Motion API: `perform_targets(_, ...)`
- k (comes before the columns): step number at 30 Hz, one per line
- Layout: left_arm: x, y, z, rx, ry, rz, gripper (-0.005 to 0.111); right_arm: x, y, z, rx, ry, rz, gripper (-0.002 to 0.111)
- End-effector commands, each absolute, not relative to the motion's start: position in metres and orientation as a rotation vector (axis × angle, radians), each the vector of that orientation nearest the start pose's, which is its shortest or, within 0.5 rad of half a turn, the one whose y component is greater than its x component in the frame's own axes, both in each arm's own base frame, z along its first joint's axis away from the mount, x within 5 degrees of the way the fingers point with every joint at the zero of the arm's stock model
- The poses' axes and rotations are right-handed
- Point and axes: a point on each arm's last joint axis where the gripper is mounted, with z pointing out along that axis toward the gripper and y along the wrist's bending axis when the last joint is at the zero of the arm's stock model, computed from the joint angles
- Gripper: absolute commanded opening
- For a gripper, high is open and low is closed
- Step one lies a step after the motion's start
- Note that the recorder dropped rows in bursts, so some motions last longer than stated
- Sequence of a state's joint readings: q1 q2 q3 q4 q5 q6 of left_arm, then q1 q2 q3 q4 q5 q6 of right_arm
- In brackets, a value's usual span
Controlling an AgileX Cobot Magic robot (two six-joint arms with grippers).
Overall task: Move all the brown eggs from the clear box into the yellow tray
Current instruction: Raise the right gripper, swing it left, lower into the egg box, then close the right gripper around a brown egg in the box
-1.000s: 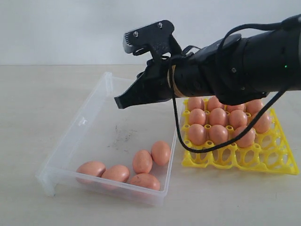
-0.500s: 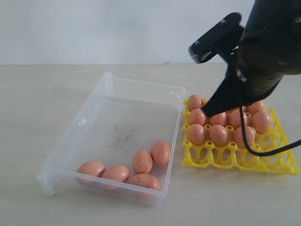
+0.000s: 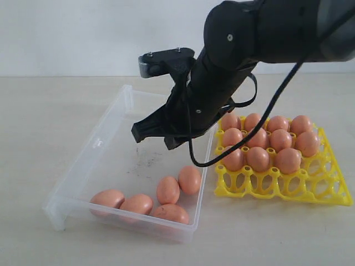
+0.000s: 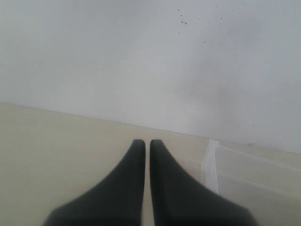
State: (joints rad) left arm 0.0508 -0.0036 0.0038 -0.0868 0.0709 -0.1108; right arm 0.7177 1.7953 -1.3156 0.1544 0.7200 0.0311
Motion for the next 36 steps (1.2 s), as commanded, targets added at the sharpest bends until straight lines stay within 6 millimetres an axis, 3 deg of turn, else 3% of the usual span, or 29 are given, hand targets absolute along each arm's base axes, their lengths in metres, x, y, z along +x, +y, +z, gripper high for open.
perform_targets(1, 0.056, 0.002, 0.207, -0.186, 1.542, -0.125, 0.004, 0.288, 0.267, 0.218, -0.849, 2.63, 0.421, 0.009)
perform_targets(6, 0.056, 0.002, 0.207, -0.186, 1.542, -0.125, 0.004, 0.289, 0.269, 0.201, -0.85, 2.692, 0.408, 0.053)
perform_targets(8, 0.056, 0.002, 0.207, -0.186, 1.542, -0.125, 0.004, 0.29, 0.27, 0.198, -0.783, 2.718, 0.428, 0.063)
perform_targets(17, 0.056, 0.002, 0.207, -0.186, 1.542, -0.125, 0.004, 0.291, 0.274, 0.183, -0.744, 2.766, 0.441, 0.058)
perform_targets(30, 0.056, 0.002, 0.207, -0.186, 1.542, -0.125, 0.004, 0.281, 0.281, 0.183, -0.749, 2.812, 0.497, 0.058)
perform_targets(36, 0.056, 0.002, 0.207, -0.186, 1.542, -0.125, 0.004, 0.281, 0.283, 0.163, -0.839, 2.811, 0.367, 0.058)
